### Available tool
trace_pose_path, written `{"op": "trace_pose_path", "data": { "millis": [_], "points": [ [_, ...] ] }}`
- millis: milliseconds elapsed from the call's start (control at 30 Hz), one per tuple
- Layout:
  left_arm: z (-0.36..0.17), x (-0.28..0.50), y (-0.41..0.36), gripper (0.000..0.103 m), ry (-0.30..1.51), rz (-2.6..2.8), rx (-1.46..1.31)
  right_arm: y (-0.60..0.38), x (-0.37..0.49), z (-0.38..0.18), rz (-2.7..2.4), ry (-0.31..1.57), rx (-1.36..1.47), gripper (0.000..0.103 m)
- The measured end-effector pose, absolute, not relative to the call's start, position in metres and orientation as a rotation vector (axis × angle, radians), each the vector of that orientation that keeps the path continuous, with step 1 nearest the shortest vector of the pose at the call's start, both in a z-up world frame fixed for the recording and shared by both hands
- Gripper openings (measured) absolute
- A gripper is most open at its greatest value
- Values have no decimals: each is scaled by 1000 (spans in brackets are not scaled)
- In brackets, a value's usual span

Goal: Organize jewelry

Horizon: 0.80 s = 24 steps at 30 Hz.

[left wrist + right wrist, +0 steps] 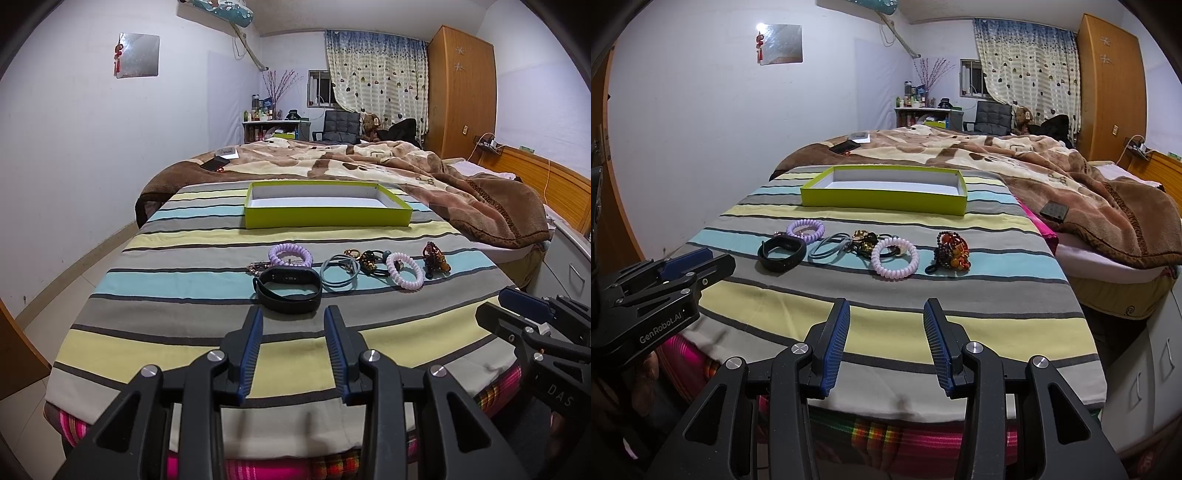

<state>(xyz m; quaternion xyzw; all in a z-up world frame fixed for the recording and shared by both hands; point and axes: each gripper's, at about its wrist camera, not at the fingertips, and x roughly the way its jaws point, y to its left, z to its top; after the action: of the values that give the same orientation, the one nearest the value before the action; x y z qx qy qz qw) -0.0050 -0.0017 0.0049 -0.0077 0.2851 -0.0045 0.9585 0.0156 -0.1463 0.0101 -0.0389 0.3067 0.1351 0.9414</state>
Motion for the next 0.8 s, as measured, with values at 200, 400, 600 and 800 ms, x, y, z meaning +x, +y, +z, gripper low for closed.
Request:
{"op": "trace_pose_path", "data": {
  "millis": [200, 400, 600, 800],
  "points": [
    [4, -5, 0, 36, 581, -11, -19, -148, 16, 11, 276, 626, -79, 43],
    [4, -5, -1, 36, 580, -10, -18, -147, 16, 11, 275, 626, -81, 42],
    [4, -6, -1, 36, 580, -11, -19, -146, 15, 10, 275, 626, -79, 42],
    [4, -6, -2, 36, 578, -11, -18, -147, 16, 10, 274, 625, -81, 42]
  ]
}}
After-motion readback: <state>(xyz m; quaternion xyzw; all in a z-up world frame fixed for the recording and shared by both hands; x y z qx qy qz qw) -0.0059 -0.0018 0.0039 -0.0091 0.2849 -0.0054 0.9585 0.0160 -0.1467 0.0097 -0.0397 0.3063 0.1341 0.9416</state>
